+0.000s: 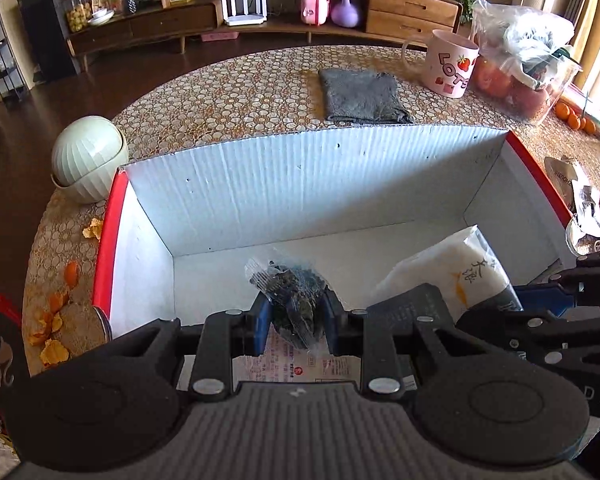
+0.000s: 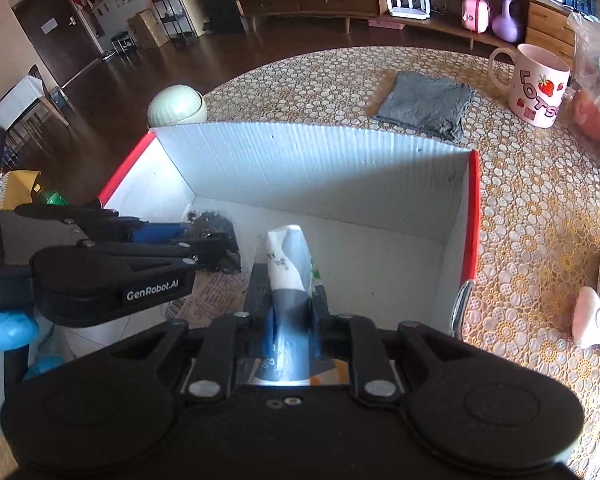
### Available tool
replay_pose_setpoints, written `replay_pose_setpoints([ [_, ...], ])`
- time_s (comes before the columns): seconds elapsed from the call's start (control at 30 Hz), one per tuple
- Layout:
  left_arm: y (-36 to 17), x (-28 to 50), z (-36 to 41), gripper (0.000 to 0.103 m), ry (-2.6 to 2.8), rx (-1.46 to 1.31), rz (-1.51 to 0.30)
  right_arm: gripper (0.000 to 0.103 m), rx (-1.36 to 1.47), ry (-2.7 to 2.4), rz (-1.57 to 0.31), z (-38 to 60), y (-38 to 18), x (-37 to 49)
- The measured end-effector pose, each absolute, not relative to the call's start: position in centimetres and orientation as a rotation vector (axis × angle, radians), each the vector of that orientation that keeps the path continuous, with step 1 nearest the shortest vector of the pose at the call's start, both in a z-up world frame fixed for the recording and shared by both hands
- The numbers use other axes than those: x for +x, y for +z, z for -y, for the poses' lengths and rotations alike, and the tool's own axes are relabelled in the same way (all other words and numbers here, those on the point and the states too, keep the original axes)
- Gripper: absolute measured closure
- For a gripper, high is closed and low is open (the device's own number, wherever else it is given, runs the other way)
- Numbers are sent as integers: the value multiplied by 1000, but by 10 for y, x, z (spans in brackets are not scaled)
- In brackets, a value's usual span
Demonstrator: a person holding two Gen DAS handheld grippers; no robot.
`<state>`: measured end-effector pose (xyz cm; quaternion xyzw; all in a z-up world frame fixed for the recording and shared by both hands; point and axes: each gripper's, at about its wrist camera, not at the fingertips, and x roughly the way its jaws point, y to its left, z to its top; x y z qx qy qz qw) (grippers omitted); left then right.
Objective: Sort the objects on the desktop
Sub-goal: 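Carry bag and tube over the red box and release both inside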
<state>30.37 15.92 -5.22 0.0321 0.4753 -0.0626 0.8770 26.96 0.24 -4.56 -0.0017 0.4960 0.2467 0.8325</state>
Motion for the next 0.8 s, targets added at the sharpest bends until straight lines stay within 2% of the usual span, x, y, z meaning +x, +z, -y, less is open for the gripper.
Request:
replay_pose_setpoints([
  [0.17,-50,301,-157,74,-114,76,-983,75,-26,517,-1036,1,-44,265],
  [0.23,-47,299,-156,56,-106,73,-974,73,-40,522,-1024,2,-41,261],
  [0.27,-45,297,-156,30,-102,71,-961,70,-44,525,-1019,2,-39,259],
  [0.3,-43,295,-156,23,-96,73,-938,64,-48,531,-1014,2,-37,256],
  [0.37,-36,290,-155,23,-102,75,-909,52,-57,532,-1002,4,-34,252],
  [0.4,-34,288,-155,23,-105,71,-906,50,-62,529,-994,6,-32,250],
  [0.53,-24,278,-152,23,-103,74,-879,50,-50,531,-981,15,-25,243],
  [0.8,-7,255,-142,23,-125,66,-829,38,-31,580,-928,34,-6,220],
])
